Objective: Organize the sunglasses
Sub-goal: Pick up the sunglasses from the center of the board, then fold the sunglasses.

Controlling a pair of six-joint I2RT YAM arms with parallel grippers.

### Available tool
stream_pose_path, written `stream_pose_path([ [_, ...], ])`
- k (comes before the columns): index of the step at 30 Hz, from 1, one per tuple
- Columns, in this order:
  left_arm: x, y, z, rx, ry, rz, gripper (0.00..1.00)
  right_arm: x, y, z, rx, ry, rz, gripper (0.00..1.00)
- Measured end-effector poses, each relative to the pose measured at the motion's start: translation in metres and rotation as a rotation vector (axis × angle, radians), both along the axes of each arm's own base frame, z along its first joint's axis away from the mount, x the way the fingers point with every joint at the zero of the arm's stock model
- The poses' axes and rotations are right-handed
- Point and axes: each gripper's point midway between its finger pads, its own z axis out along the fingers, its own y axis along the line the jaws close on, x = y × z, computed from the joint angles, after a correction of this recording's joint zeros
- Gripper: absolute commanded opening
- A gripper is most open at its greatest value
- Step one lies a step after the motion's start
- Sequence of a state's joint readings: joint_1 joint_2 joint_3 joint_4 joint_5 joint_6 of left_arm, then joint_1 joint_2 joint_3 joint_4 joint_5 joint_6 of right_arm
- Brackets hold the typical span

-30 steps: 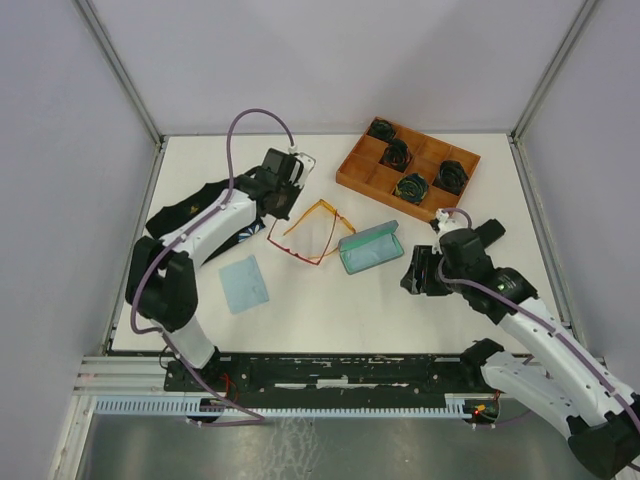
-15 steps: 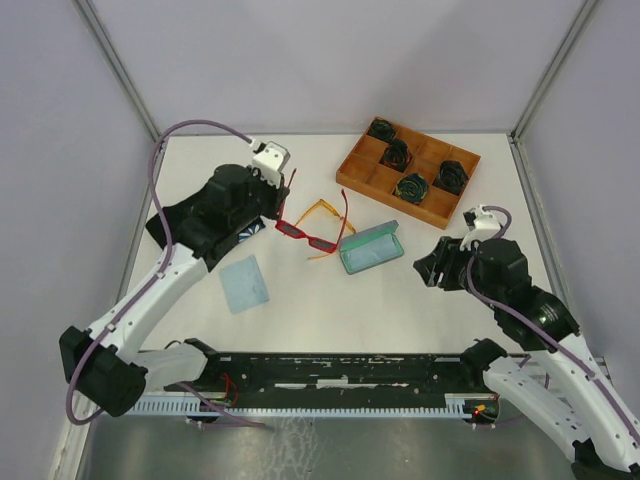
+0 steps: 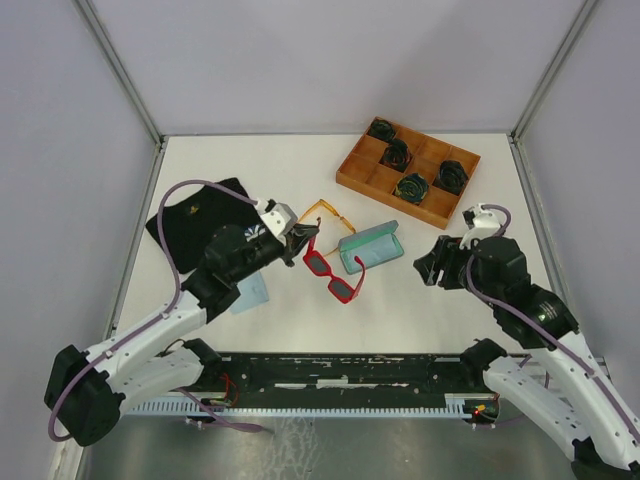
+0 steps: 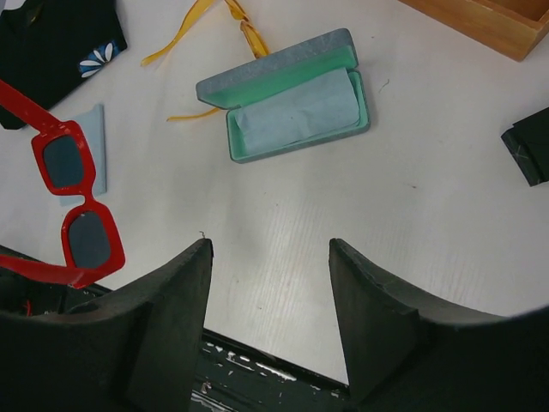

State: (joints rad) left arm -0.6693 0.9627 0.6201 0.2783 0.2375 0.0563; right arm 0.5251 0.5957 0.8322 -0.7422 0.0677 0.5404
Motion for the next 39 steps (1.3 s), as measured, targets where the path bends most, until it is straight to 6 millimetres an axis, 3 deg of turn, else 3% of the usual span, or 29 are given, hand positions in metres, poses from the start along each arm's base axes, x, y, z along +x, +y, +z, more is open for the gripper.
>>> stream_pose_path([
  [4,-0.012,-0.008,0.022,-0.071,-0.093,-0.082,0.03,0.000,0.008,-0.004,0.000,0.025,0.039,0.66],
  [11,-0.031,-0.018,0.053,-0.127,-0.243,-0.208,0.03,0.000,0.051,-0.001,0.088,0.077,0.228,0.67],
  [20,-0.054,-0.022,0.095,-0.141,-0.475,-0.326,0.03,-0.004,0.103,0.038,0.316,0.075,0.439,0.67],
  [27,-0.064,-0.021,0.134,-0.164,-0.619,-0.357,0.03,-0.003,0.128,0.069,0.473,0.052,0.536,0.63],
  [39,-0.067,-0.020,0.145,-0.181,-0.658,-0.359,0.03,0.001,0.152,0.085,0.592,0.034,0.661,0.57],
])
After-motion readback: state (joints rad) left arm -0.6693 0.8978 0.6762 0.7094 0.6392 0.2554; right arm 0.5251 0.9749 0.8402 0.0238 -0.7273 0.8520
